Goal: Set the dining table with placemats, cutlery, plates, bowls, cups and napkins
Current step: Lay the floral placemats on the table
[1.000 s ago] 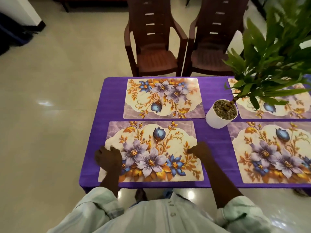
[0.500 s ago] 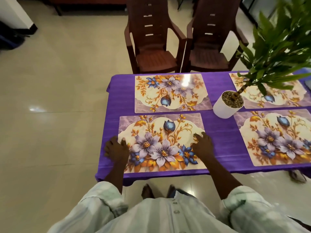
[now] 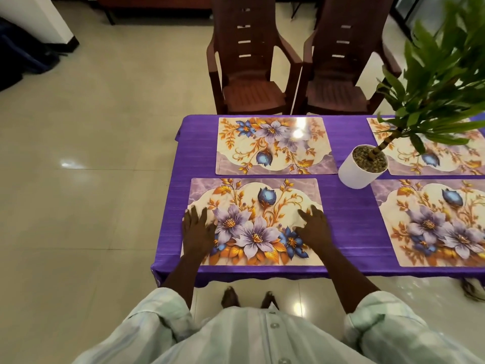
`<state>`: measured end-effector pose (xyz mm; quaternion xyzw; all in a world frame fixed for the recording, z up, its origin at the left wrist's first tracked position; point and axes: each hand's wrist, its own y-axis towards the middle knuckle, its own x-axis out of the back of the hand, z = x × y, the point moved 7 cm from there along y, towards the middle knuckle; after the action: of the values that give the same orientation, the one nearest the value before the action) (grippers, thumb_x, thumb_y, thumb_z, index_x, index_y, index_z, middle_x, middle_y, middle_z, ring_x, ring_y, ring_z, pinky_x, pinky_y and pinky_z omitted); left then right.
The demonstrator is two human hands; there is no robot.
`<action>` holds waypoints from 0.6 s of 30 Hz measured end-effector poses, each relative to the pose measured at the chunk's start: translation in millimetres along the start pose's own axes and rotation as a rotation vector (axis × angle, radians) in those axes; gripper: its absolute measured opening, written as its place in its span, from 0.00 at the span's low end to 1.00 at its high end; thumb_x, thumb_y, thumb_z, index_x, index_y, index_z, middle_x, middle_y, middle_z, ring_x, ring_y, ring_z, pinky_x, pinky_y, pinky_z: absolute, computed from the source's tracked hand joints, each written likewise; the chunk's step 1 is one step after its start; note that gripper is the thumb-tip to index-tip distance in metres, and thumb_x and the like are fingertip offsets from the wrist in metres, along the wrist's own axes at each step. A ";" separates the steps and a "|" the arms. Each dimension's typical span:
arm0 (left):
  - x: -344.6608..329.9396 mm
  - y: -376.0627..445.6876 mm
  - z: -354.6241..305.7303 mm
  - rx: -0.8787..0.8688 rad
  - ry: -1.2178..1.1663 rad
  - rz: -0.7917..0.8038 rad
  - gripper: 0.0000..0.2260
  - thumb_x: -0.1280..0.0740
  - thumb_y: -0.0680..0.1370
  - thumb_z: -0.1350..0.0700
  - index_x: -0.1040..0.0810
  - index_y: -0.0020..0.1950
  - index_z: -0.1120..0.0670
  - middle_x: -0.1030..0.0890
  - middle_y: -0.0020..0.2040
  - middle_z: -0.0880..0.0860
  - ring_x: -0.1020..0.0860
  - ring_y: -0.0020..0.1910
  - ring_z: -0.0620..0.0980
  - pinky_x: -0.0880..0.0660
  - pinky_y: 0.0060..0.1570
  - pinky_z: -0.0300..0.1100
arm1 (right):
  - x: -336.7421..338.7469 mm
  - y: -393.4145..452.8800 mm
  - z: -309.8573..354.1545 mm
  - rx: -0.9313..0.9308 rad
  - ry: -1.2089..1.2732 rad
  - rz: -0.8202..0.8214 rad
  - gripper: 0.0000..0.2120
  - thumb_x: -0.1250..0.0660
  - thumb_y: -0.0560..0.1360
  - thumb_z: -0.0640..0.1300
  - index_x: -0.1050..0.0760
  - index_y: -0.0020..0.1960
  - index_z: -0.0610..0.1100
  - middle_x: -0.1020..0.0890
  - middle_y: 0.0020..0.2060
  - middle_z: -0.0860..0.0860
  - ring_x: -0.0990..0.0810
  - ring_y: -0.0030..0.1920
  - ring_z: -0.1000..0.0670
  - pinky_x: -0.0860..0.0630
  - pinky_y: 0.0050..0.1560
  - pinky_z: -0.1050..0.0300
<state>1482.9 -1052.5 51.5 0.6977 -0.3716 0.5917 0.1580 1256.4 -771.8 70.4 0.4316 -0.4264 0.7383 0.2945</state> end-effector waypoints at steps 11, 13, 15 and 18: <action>0.8 0.5 18.3 0.020 -0.010 0.001 0.30 0.50 0.80 0.42 0.47 0.79 0.54 0.51 0.79 0.60 0.54 0.78 0.61 0.59 0.74 0.55 | -9.5 -5.9 17.6 0.002 -0.024 0.011 0.30 0.36 0.79 0.54 0.41 0.77 0.52 0.48 0.79 0.45 0.50 0.78 0.41 0.44 0.75 0.42; 1.2 0.7 21.8 0.027 -0.023 -0.005 0.29 0.48 0.81 0.43 0.46 0.79 0.55 0.50 0.79 0.60 0.54 0.78 0.61 0.58 0.74 0.56 | -10.9 -7.6 20.4 0.006 -0.034 0.017 0.30 0.37 0.79 0.54 0.42 0.77 0.52 0.48 0.79 0.45 0.51 0.78 0.41 0.45 0.75 0.42; 1.8 -0.1 25.2 0.036 -0.031 -0.002 0.30 0.50 0.80 0.42 0.46 0.79 0.54 0.50 0.79 0.60 0.54 0.78 0.61 0.59 0.74 0.55 | -12.5 -8.6 22.3 0.006 -0.041 0.026 0.30 0.37 0.79 0.55 0.43 0.78 0.53 0.49 0.79 0.45 0.52 0.78 0.41 0.45 0.75 0.42; -0.2 0.9 28.7 0.040 -0.005 0.015 0.29 0.46 0.82 0.44 0.48 0.79 0.54 0.53 0.79 0.59 0.56 0.78 0.60 0.59 0.74 0.55 | -13.9 -8.9 25.0 0.005 -0.042 0.033 0.30 0.37 0.79 0.55 0.44 0.78 0.53 0.50 0.79 0.45 0.52 0.78 0.41 0.46 0.75 0.43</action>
<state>1502.6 -1072.0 44.0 0.6993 -0.3653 0.5986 0.1385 1279.5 -790.8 68.0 0.4407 -0.4379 0.7348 0.2722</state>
